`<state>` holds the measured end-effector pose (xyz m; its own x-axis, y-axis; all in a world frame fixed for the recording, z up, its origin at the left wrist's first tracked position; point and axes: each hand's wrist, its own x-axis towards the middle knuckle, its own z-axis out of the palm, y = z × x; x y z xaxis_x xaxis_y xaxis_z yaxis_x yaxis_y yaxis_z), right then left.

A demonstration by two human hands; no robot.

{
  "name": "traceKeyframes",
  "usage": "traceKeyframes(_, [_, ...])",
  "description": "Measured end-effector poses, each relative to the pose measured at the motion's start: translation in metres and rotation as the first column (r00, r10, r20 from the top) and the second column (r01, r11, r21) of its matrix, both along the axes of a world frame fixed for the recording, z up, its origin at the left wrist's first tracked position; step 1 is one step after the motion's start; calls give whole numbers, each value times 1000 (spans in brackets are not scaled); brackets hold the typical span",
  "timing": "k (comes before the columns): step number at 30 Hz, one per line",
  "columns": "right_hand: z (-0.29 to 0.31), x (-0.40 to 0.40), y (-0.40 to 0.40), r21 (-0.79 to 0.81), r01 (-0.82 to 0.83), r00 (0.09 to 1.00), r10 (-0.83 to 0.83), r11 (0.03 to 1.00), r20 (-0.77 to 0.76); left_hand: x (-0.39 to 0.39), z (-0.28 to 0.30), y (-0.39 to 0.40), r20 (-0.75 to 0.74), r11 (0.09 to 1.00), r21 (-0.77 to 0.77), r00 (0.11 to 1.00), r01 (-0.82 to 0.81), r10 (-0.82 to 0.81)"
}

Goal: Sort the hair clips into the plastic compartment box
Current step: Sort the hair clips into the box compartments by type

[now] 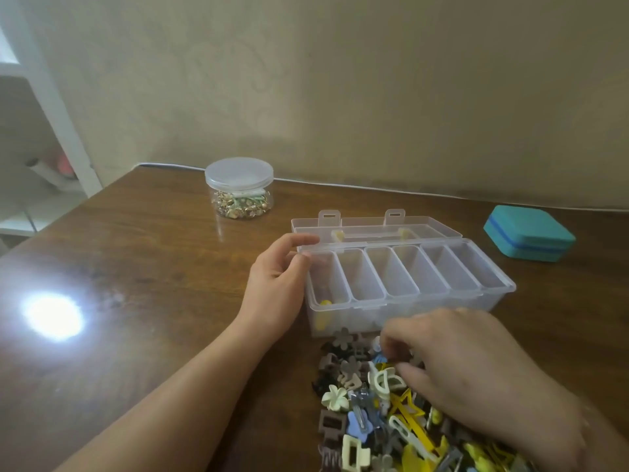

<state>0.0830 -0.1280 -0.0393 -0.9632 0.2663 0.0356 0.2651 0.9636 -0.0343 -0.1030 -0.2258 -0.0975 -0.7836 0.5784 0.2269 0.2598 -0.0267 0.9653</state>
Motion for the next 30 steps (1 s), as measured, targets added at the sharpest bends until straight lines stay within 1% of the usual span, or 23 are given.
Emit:
traceKeyframes(4, [1,0,-2,-18,-54,998,53,998,-40,2,0,0,-9,1000,3,1000,2,-2])
traceKeyframes(6, [4,4,0,-48,-77,993,72,996,-96,1,0,0,0,1000,3,1000,-3,3])
traceKeyframes(7, [9,5,1,-109,-79,989,64,991,-130,2,1,0,9,1000,4,1000,-6,5])
traceKeyframes(8, [13,4,1,-210,-68,985,32,975,-170,1,2,0,19,1000,7,1000,-9,9])
traceKeyframes(9, [17,1,0,-330,-75,966,-14,941,-258,1,3,0,25,1000,10,1000,-11,11])
traceKeyframes(10, [19,-4,0,-422,-95,928,-73,901,-364,1,3,0,26,1000,8,1000,-14,14])
traceKeyframes(11, [19,-12,1,-464,-111,883,-127,879,-452,2,4,1,21,1000,3,1000,-17,17])
traceKeyframes(12, [18,-22,0,-470,-109,847,-166,876,-505,2,4,1,14,1000,-2,1000,-20,20])
traceKeyframes(13, [15,-33,0,-469,-98,833,-186,878,-521,2,4,1,10,1000,-6,1000,-21,22])
traceKeyframes(15, [6,-50,-4,-478,-87,844,-190,874,-502,1,3,1,5,1000,-5,1000,-21,21])
traceKeyframes(18, [-6,-57,-7,-426,-75,872,-148,901,-467,1,3,1,-13,1000,-3,1000,-4,4])
traceKeyframes(21, [7,-41,-3,-320,-145,856,-44,936,-515,1,3,1,-14,1000,1,1000,-14,14])
traceKeyframes(22, [15,-33,1,-272,-180,860,17,945,-510,1,3,1,-12,1000,-4,1000,-17,17])
traceKeyframes(23, [22,-23,5,-245,-210,880,74,947,-468,1,3,2,-7,1000,-9,1000,-17,16])
traceKeyframes(24, [27,-14,8,-242,-217,919,114,946,-377,0,3,3,-2,1000,-14,1000,-19,19])
traceKeyframes(25, [27,-7,11,-231,-200,958,141,952,-248,0,3,3,3,1000,-17,1000,-25,25])
traceKeyframes(26, [24,-2,13,-185,-188,978,166,965,-130,0,2,3,8,999,-18,999,-31,31])
traceKeyframes(28, [11,1,15,-67,-209,978,210,976,-1,0,3,3,17,999,-14,999,-30,30])
traceKeyframes(30, [-1,-1,16,-46,-263,963,265,964,40,1,2,3,12,999,-21,1000,-28,28])
